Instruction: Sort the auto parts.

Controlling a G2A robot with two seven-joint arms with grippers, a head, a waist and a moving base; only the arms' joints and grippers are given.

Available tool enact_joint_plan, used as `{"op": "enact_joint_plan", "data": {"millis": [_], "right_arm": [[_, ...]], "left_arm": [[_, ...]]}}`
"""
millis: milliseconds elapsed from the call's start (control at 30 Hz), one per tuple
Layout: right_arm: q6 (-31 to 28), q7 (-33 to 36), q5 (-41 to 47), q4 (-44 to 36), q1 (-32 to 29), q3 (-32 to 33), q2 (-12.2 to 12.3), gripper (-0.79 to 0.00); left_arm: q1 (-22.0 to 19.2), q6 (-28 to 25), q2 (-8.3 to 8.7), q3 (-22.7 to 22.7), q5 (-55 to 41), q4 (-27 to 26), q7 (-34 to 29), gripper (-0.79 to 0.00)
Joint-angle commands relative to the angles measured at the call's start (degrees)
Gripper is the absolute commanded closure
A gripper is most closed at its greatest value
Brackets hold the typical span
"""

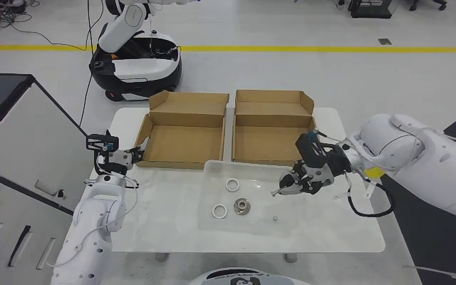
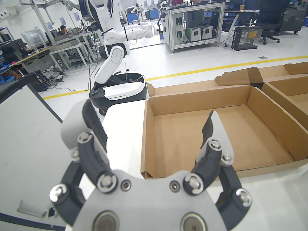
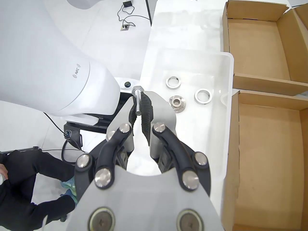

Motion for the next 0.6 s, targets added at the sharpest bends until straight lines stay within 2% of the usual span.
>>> {"op": "enact_joint_plan", "data": {"millis": [0,433,567], "right_arm": [[0.00,0.00,-0.05,0.04,0.01,-0.03,0.01,0.000],[0.00,0.00,-0.05,0.04,0.01,-0.03,0.01,0.000],[0.40,-2.26,-0.02,2.59,-0.68,1.55,0.28,0.000]], "left_arm": [[0.00,0.00,0.00,0.00,0.00,0.00,0.00,-0.785],[0.00,0.00,0.00,0.00,0.00,0.00,0.00,-0.785],[0.00,0.00,0.00,0.00,0.00,0.00,0.00,-0.785]]}}
